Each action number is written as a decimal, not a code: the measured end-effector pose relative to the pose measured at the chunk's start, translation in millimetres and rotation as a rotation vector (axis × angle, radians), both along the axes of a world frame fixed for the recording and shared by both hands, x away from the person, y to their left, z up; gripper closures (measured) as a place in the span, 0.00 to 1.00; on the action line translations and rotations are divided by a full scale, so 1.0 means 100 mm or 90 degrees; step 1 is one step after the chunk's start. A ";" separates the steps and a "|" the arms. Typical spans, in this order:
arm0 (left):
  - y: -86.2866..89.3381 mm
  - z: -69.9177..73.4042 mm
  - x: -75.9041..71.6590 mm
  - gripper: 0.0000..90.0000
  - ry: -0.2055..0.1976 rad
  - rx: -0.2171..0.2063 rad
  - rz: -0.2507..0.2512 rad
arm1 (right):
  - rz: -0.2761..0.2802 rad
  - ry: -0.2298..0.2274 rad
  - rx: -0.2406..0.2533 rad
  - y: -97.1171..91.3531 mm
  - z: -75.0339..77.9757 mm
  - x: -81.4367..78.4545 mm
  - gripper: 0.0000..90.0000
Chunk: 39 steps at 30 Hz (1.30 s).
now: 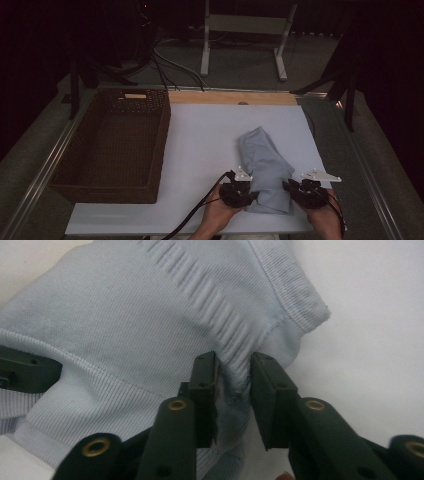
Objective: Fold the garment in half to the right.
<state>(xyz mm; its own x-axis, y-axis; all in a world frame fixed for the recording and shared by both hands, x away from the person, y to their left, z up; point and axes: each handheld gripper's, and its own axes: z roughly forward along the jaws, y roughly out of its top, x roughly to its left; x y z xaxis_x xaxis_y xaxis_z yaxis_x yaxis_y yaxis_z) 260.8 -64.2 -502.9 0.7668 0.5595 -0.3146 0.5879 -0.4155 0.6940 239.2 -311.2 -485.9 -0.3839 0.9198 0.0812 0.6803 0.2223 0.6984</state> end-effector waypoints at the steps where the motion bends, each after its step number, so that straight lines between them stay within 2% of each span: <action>1: 0.00 0.00 0.00 0.87 -0.002 -0.001 0.001 | 0.003 0.001 0.000 0.01 0.00 0.01 0.84; 9: 0.07 0.04 0.04 0.88 -0.014 0.008 0.011 | 0.009 0.003 -0.008 0.09 0.00 0.08 0.87; 17: 0.21 0.11 0.11 0.89 -0.031 0.023 0.029 | 0.022 0.001 -0.011 0.26 0.00 0.18 0.87; 27: 0.48 0.11 0.16 0.89 -0.033 0.025 0.070 | 0.050 -0.006 -0.015 0.55 -0.01 0.35 0.89; 39: 0.75 0.11 0.15 0.89 -0.025 0.020 0.101 | 0.081 -0.012 -0.005 0.82 -0.01 0.47 0.91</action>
<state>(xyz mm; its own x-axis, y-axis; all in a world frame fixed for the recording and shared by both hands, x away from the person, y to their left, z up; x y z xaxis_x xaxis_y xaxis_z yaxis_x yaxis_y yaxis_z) 275.9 11.2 -492.0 0.6795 0.6835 -0.2668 0.6205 -0.3412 0.7061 286.6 -229.1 -486.7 -0.4995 0.8639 0.0654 0.6326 0.3121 0.7088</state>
